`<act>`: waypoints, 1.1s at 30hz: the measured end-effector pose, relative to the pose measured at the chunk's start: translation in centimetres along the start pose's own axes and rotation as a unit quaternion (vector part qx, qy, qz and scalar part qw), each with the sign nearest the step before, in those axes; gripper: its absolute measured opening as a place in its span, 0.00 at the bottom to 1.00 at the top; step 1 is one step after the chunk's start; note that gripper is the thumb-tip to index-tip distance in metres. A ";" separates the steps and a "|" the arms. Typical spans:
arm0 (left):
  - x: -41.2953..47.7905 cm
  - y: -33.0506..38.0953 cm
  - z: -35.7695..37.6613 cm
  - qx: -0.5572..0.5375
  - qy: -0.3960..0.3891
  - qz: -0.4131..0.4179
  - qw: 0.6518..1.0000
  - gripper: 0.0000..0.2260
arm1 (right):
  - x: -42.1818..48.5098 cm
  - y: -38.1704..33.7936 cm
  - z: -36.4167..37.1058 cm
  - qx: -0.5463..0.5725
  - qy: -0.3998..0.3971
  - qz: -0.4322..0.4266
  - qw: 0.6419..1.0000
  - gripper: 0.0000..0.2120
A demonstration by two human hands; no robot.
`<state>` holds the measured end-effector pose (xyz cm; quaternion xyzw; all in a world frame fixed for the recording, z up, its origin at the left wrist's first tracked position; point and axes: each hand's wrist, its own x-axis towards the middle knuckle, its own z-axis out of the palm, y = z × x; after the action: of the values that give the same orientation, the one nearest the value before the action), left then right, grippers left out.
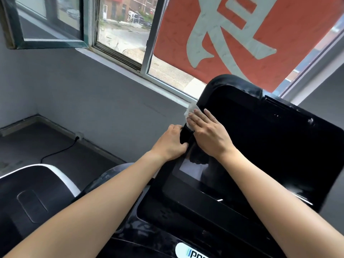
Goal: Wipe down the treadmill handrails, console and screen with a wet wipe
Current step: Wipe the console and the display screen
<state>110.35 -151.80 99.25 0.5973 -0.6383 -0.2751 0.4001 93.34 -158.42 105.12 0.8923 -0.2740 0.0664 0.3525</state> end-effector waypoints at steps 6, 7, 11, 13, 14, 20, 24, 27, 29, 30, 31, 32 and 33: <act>0.9 -0.1 -0.1 -0.031 0.013 0.000 0.999 0.19 | 2.4 2.0 -1.5 -0.003 0.047 0.110 0.993 0.23; 1.0 -0.2 -0.2 -0.031 0.010 -0.002 0.999 0.18 | 2.3 1.5 -1.2 -0.008 0.046 0.112 0.993 0.24; 1.6 -0.3 -0.4 -0.016 0.009 -0.004 1.000 0.18 | 1.0 0.3 -0.3 -0.028 0.021 0.023 0.999 0.26; 1.7 -0.3 -0.5 -0.010 0.005 -0.004 1.000 0.19 | 1.2 1.7 -0.6 -0.043 0.036 -0.004 0.998 0.25; 1.8 -0.4 -0.4 -0.009 0.004 -0.006 1.000 0.20 | 1.6 2.6 -0.8 -0.048 0.045 0.003 0.998 0.24; 1.6 -0.9 -0.1 -0.005 0.019 -0.002 1.000 0.20 | 2.2 2.8 -0.5 -0.018 0.052 0.060 0.997 0.24; 1.3 -1.3 0.1 -0.038 0.020 0.003 0.999 0.19 | -0.2 -0.6 0.7 0.034 0.055 0.011 0.998 0.24; 0.8 -1.8 0.7 -0.067 0.030 0.006 0.997 0.17 | -1.6 -2.2 1.2 0.046 0.042 -0.034 0.997 0.22; 0.5 -2.0 0.9 -0.072 0.032 0.004 0.997 0.18 | -1.4 -1.6 0.8 0.041 0.034 -0.033 0.998 0.21; 0.4 -2.1 0.9 -0.074 0.031 0.002 0.997 0.21 | -1.1 -1.2 0.5 0.041 0.035 -0.017 0.998 0.21; 0.2 -2.2 0.9 -0.075 0.028 0.000 0.997 0.23 | -0.7 -0.7 0.2 0.044 0.041 0.008 0.998 0.21; 0.0 -2.3 0.8 -0.074 0.023 -0.003 0.997 0.25 | -0.4 -0.4 0.0 0.050 0.045 0.037 0.997 0.21; -0.3 -2.5 0.8 -0.071 0.018 -0.005 0.997 0.26 | -0.1 -0.4 -0.2 0.055 0.046 0.062 0.996 0.22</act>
<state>111.00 -151.94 96.70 0.5755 -0.6067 -0.3116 0.4512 93.44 -158.00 104.98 0.8878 -0.3080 0.1441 0.3102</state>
